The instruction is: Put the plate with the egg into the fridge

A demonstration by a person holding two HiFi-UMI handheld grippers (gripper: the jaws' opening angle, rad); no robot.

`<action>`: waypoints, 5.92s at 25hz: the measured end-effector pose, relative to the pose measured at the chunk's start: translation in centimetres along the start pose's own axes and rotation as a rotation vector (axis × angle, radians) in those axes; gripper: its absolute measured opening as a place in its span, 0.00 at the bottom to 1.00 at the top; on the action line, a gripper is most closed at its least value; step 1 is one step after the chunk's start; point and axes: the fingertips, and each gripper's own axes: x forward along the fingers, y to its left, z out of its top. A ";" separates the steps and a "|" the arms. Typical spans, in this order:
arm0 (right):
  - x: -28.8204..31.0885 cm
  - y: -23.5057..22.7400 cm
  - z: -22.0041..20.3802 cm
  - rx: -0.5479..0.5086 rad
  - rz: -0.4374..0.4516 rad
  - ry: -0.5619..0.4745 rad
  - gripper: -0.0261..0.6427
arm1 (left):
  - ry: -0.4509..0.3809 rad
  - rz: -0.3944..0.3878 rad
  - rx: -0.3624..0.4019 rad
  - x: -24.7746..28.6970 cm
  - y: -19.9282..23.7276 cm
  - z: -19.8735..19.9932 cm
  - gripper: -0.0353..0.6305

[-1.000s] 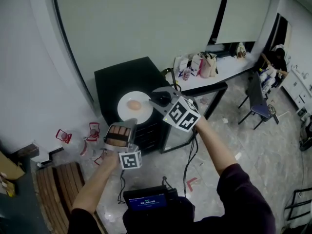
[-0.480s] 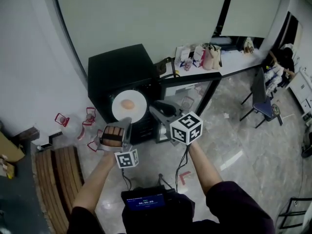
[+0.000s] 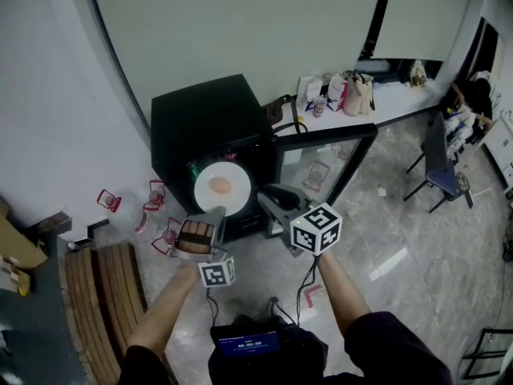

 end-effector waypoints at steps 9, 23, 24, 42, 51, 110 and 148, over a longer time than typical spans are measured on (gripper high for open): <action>2.5 -3.4 -8.2 0.065 -0.069 0.012 0.19 | -0.023 -0.128 0.045 4.8 -10.9 -3.1 0.08; 6.3 -9.4 -23.5 0.060 -0.098 0.102 0.19 | 0.066 -0.217 0.050 18.2 -28.6 -8.1 0.08; 6.2 -9.7 -24.2 0.062 -0.103 0.111 0.19 | 0.075 -0.230 0.039 18.8 -29.3 -8.3 0.08; 6.1 -12.3 -24.1 0.104 -0.111 0.117 0.19 | 0.163 -0.652 -0.291 23.5 -32.2 -8.5 0.21; 5.9 -12.3 -23.2 0.104 -0.099 0.115 0.19 | 0.204 -0.739 -0.184 22.1 -32.6 -8.9 0.34; -16.4 -43.6 -4.6 -0.092 -0.275 0.197 0.57 | -0.322 -0.606 -1.437 25.7 -1.8 36.2 0.07; -31.3 -5.1 -12.5 -0.040 -0.561 0.091 0.05 | -0.376 -0.669 -1.492 -9.2 -4.9 23.7 0.07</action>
